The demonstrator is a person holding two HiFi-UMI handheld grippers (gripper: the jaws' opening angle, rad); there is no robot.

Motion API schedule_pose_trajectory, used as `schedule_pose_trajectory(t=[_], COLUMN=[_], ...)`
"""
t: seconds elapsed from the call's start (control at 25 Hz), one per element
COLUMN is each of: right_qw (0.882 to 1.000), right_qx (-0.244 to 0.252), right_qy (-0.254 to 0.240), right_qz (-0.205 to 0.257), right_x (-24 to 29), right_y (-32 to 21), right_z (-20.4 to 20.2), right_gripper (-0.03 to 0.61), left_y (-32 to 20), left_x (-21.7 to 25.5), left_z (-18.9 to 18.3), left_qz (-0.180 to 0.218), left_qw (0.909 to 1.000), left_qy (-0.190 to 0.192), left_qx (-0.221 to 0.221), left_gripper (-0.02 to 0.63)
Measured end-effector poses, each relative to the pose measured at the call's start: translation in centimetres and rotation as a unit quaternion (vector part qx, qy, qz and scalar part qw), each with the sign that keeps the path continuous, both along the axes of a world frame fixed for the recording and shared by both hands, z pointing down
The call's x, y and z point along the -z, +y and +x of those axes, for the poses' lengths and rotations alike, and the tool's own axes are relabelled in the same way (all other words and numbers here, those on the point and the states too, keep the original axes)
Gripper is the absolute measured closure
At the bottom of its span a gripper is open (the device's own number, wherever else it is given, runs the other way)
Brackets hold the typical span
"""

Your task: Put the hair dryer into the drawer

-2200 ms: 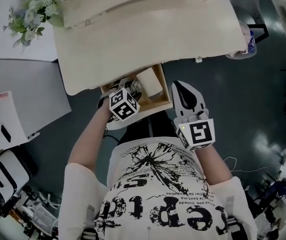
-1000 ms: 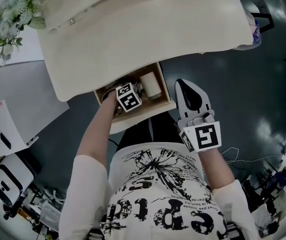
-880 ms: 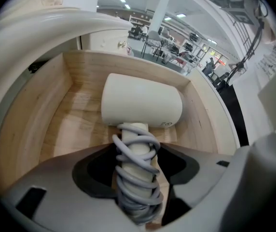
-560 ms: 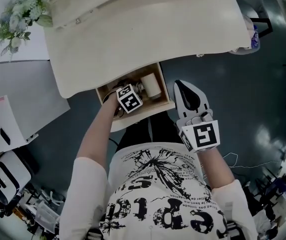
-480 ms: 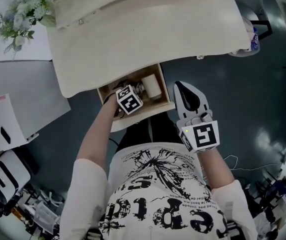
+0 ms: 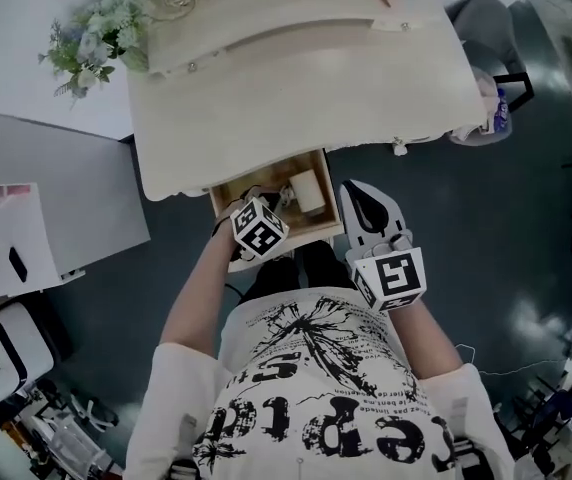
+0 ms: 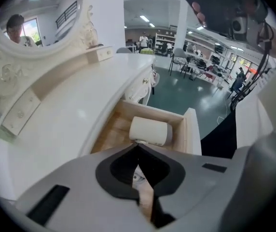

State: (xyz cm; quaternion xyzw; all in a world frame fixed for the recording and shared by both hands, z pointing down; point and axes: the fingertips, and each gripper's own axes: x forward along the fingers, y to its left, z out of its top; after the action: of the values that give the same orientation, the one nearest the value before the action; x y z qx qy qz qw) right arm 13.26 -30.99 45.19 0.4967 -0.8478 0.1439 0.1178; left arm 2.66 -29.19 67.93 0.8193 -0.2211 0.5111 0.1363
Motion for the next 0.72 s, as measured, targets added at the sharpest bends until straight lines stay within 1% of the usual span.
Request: schedule_pose_trajectory(t=[0.08,0.16,0.24,0.36,0.44,0.52,0.64,0.72], right_qw=[1.000,1.000,1.000,0.998,0.997,0.996,0.995,0.994], right_qx=[0.001,0.006,0.017,0.040,0.056,0.066,0.079,0.088], right_qy=[-0.005,-0.007,-0.002,0.004,0.004,0.005,0.006,0.007], right_qz=[0.004,0.007,0.018,0.038,0.047,0.053,0.064,0.071], right_x=[0.7,1.5,2.4,3.7,4.2,4.6,5.2,5.6], right_y=[0.3,0.5,0.2,-0.2,-0.1,0.2,0.2,0.1], right_z=[-0.1,-0.4,-1.0,-2.0,-2.8,-3.5,-4.5,-5.2], right_gripper=[0.561,0.561,0.561,0.561,0.561,0.561,0.561,0.561], left_y=[0.1,-0.1,-1.0,-2.8,-3.5,-3.6,-3.6,-3.3], left_x=[1.8,4.3,7.2,11.9,15.0,18.4,23.7,26.6], left_z=[-0.2,-0.5,-0.7,-1.4,-2.0,-2.7,-3.6,-4.5], left_qz=[0.017,0.041,0.077,0.141,0.178,0.209,0.251,0.279], left_qw=[0.9994,0.9967,0.9911,0.9780,0.9672,0.9537,0.9271,0.9090], left_qy=[0.013,0.037,0.064,0.092,0.110,0.138,0.193,0.221], left_qx=[0.026,0.059,0.088,0.124,0.145,0.167,0.200,0.218], left_gripper=[0.592,0.592,0.592,0.592,0.592,0.592,0.592,0.592])
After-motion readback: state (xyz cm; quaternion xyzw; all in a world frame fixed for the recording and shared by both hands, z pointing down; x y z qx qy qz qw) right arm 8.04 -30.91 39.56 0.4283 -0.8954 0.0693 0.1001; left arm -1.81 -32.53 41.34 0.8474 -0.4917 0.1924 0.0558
